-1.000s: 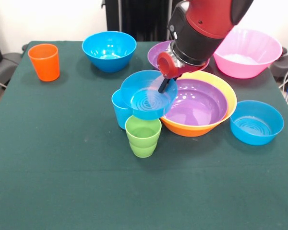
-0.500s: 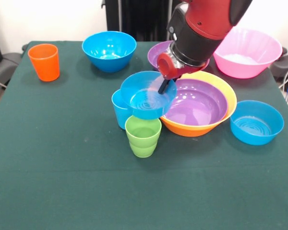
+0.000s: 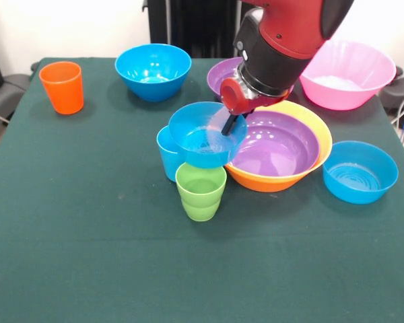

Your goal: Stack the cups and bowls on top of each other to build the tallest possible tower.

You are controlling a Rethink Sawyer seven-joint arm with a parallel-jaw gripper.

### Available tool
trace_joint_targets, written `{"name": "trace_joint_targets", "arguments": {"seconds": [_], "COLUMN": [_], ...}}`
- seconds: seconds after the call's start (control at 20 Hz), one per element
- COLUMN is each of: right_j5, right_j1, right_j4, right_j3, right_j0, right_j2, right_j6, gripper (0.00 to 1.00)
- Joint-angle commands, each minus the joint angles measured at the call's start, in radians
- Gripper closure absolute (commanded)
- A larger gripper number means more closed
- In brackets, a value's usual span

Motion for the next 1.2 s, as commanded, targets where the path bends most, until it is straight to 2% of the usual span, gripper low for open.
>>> {"name": "trace_joint_targets", "arguments": {"seconds": [0.05, 1.2], "right_j5": [-0.055, -0.007], "right_j1": [0.053, 0.025], "right_j4": [0.022, 0.026], "right_j3": [0.050, 0.056], "right_j0": [0.008, 0.037], "right_j2": [0.097, 0.069], "right_j6": [0.209, 0.237], "gripper": [1.00, 1.00]}}
